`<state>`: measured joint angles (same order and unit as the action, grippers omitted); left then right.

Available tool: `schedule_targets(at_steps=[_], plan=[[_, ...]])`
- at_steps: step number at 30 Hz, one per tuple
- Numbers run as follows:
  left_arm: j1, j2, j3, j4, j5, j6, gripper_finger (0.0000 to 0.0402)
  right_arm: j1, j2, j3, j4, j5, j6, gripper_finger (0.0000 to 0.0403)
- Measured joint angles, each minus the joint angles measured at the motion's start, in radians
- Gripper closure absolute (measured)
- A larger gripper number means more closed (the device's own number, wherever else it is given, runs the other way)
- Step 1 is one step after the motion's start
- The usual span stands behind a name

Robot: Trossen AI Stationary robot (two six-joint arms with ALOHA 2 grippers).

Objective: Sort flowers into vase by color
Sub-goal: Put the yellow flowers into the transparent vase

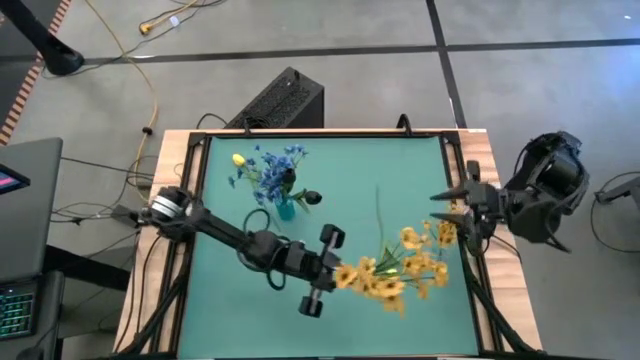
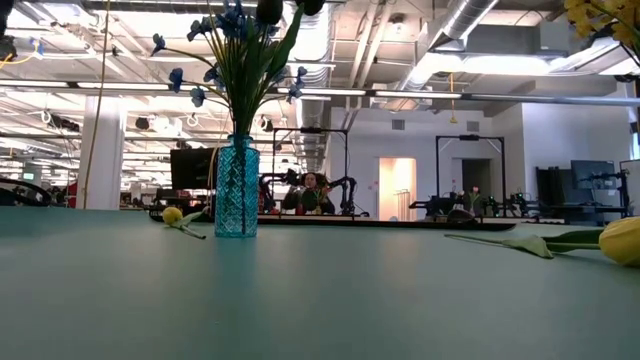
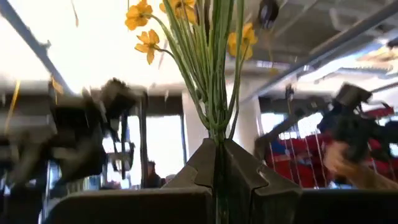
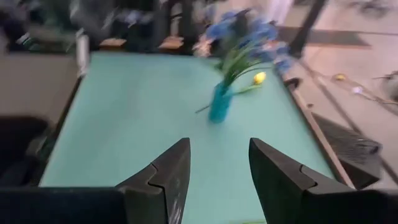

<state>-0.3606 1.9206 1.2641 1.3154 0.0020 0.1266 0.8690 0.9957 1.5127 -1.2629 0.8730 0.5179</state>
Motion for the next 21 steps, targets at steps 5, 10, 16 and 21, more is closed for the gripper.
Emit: schedule_targets(at_steps=[5, 10, 16, 21], plan=[[0.024, 0.04, 0.119, -0.045, 0.045, 0.046, 0.0401, 0.038, 0.074, 0.0, 0.135, -0.007, -0.132, 0.0214], [0.051, 0.042, 0.19, -0.217, 0.044, 0.038, 0.0401, 0.018, 0.194, 0.0, 0.407, 0.014, -0.398, 0.0214], [0.063, 0.042, 0.201, -0.252, 0.045, 0.02, 0.0401, 0.004, 0.283, -0.001, 0.567, 0.015, -0.611, 0.0214], [0.063, 0.042, 0.201, -0.267, 0.044, 0.023, 0.0401, 0.004, 0.277, 0.0, 0.67, -0.004, -0.644, 0.0214]])
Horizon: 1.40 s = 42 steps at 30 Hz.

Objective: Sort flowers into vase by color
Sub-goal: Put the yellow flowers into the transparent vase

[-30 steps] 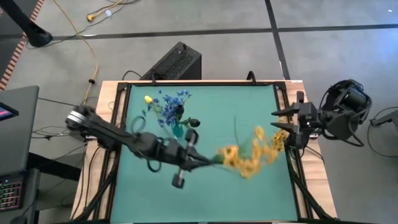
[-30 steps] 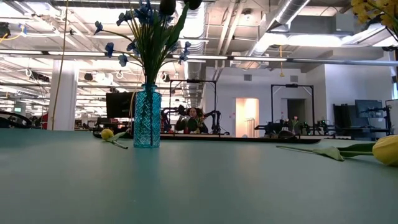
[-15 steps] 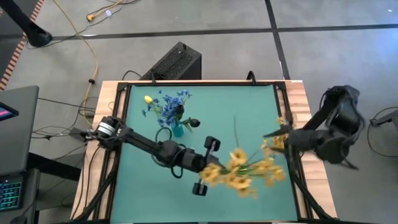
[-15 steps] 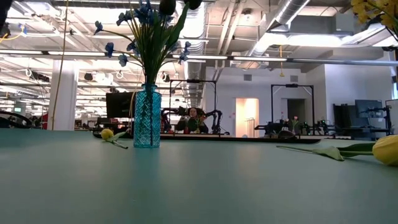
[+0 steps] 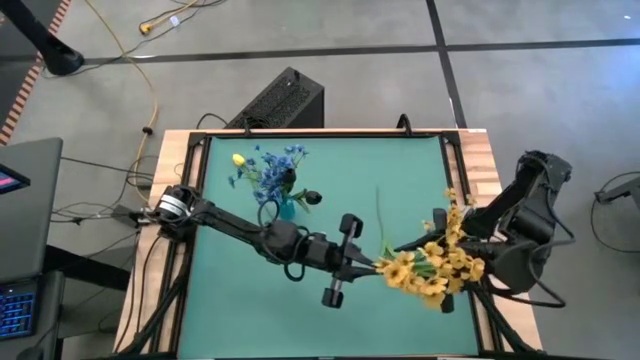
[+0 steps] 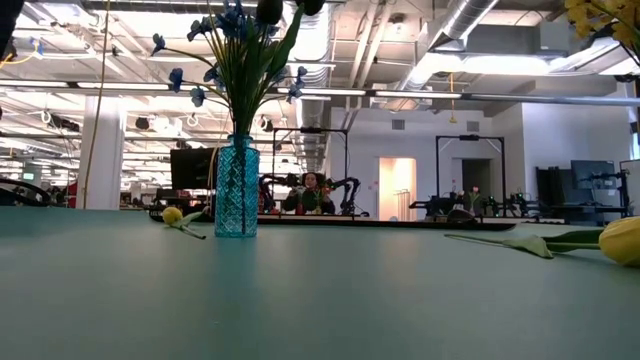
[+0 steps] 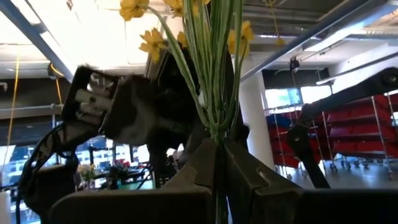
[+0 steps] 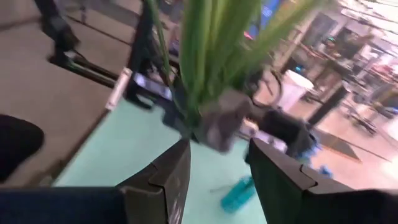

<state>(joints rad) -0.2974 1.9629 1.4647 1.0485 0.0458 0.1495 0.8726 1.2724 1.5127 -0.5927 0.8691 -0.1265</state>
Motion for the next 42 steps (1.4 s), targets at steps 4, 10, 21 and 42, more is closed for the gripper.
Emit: schedule_targets(at_steps=[4, 10, 21, 42], plan=[[0.003, 0.0, 0.0, -0.007, -0.006, 0.002, 0.0401, -0.002, 0.0, 0.0, 0.077, -0.057, -0.047, 0.0214], [0.016, 0.0, 0.0, -0.017, -0.007, -0.012, 0.0401, -0.041, 0.006, 0.0, 0.134, -0.113, -0.094, 0.0214], [0.039, 0.0, 0.0, -0.045, -0.008, -0.065, 0.0401, -0.123, 0.021, 0.0, 0.126, -0.188, -0.092, 0.0249], [-0.039, -0.284, 0.001, -0.957, -0.212, 0.108, 0.0182, -0.046, -0.071, 0.001, -0.133, -0.094, 0.194, 0.0357]])
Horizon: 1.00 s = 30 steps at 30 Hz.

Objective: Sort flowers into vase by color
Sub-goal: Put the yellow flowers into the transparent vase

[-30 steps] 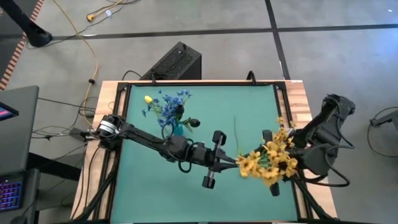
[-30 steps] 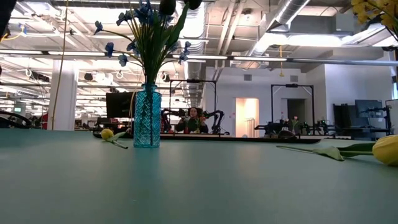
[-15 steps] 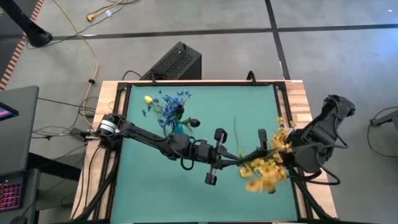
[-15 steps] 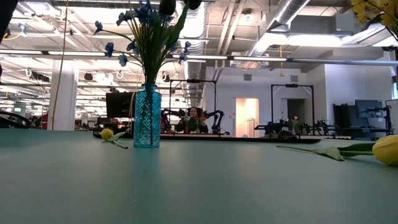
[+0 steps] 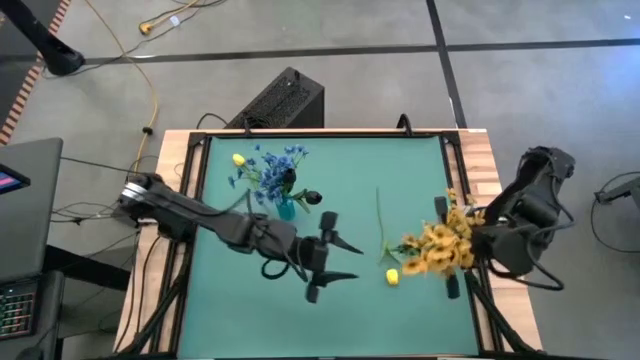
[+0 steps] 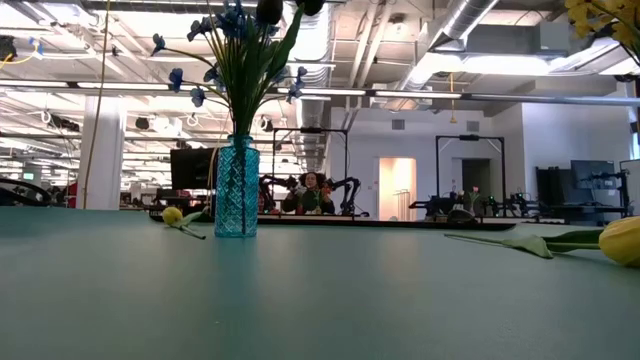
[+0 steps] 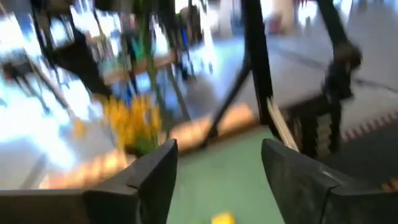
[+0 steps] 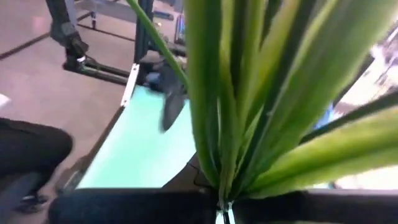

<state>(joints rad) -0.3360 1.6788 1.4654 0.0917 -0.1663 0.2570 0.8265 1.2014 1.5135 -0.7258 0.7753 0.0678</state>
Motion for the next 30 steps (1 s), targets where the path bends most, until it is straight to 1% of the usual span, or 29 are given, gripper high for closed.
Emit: schedule_targets(at_steps=[3, 4, 7, 10, 13, 15, 18, 21, 22, 23, 25, 27, 30], plan=[[-0.025, -0.055, -0.002, -0.199, -0.026, -0.074, 0.0168, 0.029, -0.033, 0.0, -0.084, -0.003, 0.166, 0.0355], [-0.036, -0.07, -0.015, -0.225, -0.03, -0.092, 0.0167, 0.041, -0.04, 0.0, -0.104, -0.012, 0.221, 0.0354], [-0.076, -0.117, -0.075, -0.238, -0.051, -0.105, 0.0166, 0.085, -0.05, 0.0, -0.144, -0.069, 0.361, 0.0353], [-0.109, -0.16, -0.146, -0.209, -0.115, -0.093, 0.0166, 0.148, -0.044, 0.0, -0.172, -0.139, 0.49, 0.0353], [-0.138, -0.205, -0.24, -0.14, -0.178, -0.073, 0.0165, 0.229, -0.018, 0.0, -0.262, -0.142, 0.639, 0.0358], [-0.153, -0.226, -0.316, -0.049, -0.183, -0.054, 0.0165, 0.296, 0.005, -0.001, -0.378, -0.1, 0.792, 0.0361], [-0.165, -0.243, -0.426, 0.091, -0.176, -0.024, 0.0165, 0.392, 0.03, -0.001, -0.59, 0.017, 1.079, 0.0361], [-0.168, -0.248, -0.503, 0.194, -0.184, 0.003, 0.0165, 0.483, 0.058, -0.001, -0.824, 0.137, 1.394, 0.0359], [-0.168, -0.248, -0.518, 0.214, -0.186, 0.007, 0.0165, 0.507, 0.066, -0.005, -0.843, 0.176, 1.469, 0.0359], [-0.167, -0.248, -0.527, 0.221, -0.186, 0.008, 0.0165, 0.521, 0.063, -0.022, -0.83, 0.206, 1.462, 0.0359], [-0.165, -0.249, -0.539, 0.231, -0.186, 0.009, 0.0165, 0.538, 0.06, -0.049, -0.793, 0.228, 1.411, 0.0359], [-0.164, -0.249, -0.552, 0.245, -0.184, 0.009, 0.0165, 0.546, 0.064, -0.072, -0.803, 0.248, 1.412, 0.0359], [-0.164, -0.249, -0.569, 0.266, -0.179, 0.021, 0.0165, 0.537, 0.082, -0.118, -0.838, 0.247, 1.446, 0.0359]])
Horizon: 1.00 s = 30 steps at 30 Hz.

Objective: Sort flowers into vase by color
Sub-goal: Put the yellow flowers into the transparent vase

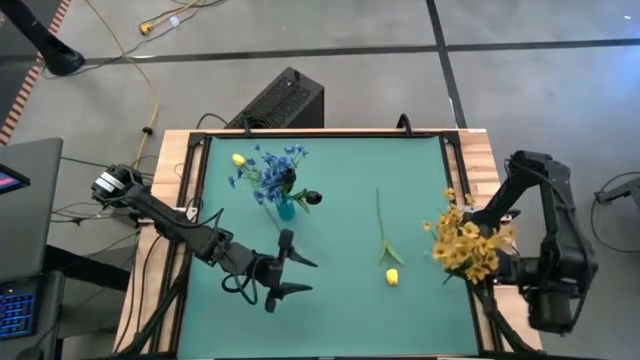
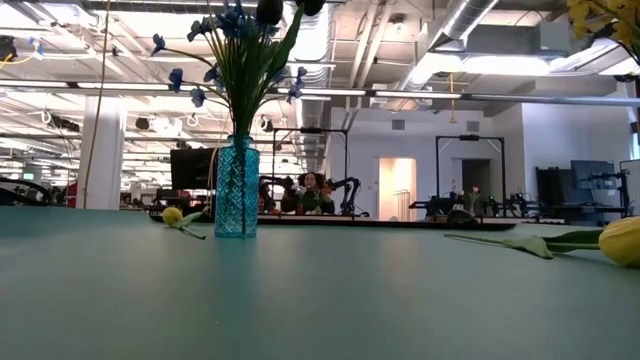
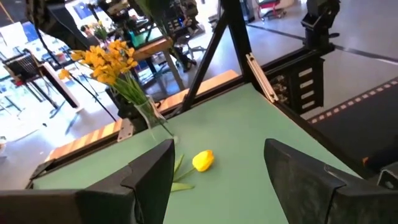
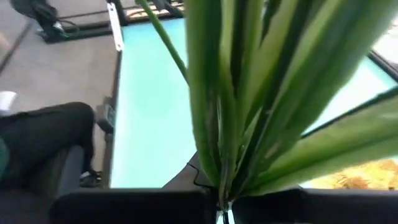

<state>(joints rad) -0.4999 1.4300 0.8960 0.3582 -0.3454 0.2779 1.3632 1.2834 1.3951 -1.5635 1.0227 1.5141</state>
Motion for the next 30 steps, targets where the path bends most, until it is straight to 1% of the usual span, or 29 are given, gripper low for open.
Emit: schedule_targets(at_steps=[4, 8, 11, 14, 18, 21, 25, 27, 30], plan=[[0.0, 0.0, -0.001, 0.0, -0.001, 0.025, 0.0165, -0.054, 0.002, -0.071, -0.006, -0.007, -0.008, 0.0359], [0.0, 0.0, -0.001, 0.004, -0.001, 0.046, 0.0165, -0.11, 0.004, -0.111, -0.007, -0.059, -0.052, 0.0359], [0.001, 0.0, -0.001, 0.016, -0.001, 0.052, 0.0165, -0.153, 0.003, -0.112, -0.007, -0.13, -0.111, 0.0359], [0.009, 0.0, -0.001, 0.022, -0.001, 0.051, 0.0165, -0.188, 0.003, -0.101, -0.008, -0.188, -0.131, 0.0359], [0.025, 0.0, -0.001, 0.038, -0.002, 0.048, 0.0165, -0.188, -0.009, -0.053, -0.007, -0.209, -0.133, 0.0359], [0.038, 0.0, -0.001, 0.038, -0.002, 0.028, 0.0165, -0.164, -0.021, -0.006, -0.007, -0.203, -0.135, 0.0359], [0.048, 0.0, -0.001, 0.036, -0.002, 0.016, 0.0165, -0.135, -0.043, 0.048, -0.008, -0.151, -0.137, 0.0359], [0.051, 0.0, -0.001, 0.037, -0.002, 0.016, 0.0165, -0.13, -0.056, 0.07, -0.007, -0.102, -0.153, 0.0359], [0.051, 0.0, -0.001, 0.042, -0.002, 0.017, 0.0165, -0.136, -0.078, 0.102, -0.007, 0.004, -0.188, 0.0359]])
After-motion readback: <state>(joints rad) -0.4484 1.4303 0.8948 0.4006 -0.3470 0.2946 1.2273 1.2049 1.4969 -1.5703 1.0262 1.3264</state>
